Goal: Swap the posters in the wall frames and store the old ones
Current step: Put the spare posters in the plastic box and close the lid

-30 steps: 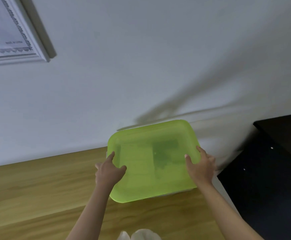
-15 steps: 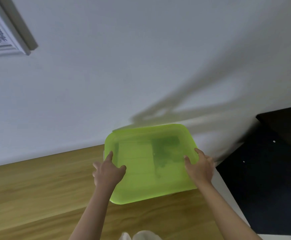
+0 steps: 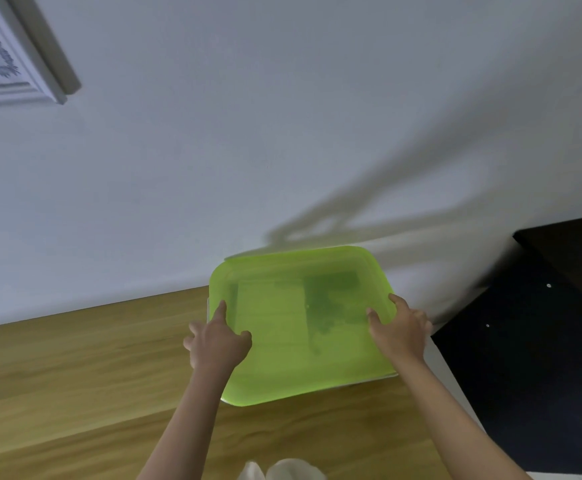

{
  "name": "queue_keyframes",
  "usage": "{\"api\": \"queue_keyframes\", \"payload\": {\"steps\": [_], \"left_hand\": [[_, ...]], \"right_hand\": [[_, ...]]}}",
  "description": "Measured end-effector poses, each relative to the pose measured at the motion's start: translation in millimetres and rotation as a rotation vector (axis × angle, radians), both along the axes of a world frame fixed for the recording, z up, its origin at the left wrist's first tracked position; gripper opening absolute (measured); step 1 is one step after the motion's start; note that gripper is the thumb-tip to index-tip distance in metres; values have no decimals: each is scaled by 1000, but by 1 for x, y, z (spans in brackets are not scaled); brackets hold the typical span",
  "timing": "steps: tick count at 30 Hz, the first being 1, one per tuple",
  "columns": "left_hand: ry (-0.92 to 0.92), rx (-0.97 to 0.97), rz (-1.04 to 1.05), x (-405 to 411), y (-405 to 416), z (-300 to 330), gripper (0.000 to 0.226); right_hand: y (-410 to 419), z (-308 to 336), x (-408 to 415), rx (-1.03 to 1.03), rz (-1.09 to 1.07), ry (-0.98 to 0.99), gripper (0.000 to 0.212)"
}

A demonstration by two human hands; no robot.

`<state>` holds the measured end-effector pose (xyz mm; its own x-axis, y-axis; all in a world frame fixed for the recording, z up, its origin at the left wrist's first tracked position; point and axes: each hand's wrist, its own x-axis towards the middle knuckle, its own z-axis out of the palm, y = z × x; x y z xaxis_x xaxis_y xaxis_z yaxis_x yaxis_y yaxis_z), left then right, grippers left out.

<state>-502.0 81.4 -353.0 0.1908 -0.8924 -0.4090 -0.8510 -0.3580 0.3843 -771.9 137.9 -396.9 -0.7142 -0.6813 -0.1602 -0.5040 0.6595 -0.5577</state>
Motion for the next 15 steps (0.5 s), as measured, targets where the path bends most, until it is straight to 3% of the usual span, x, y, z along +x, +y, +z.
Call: {"api": "queue_keyframes", "payload": {"steps": [15], "left_hand": [[149,-79,-13,23,-5,-12,78]], "right_hand": [[8,-3,10,-2,73,76,61]]}}
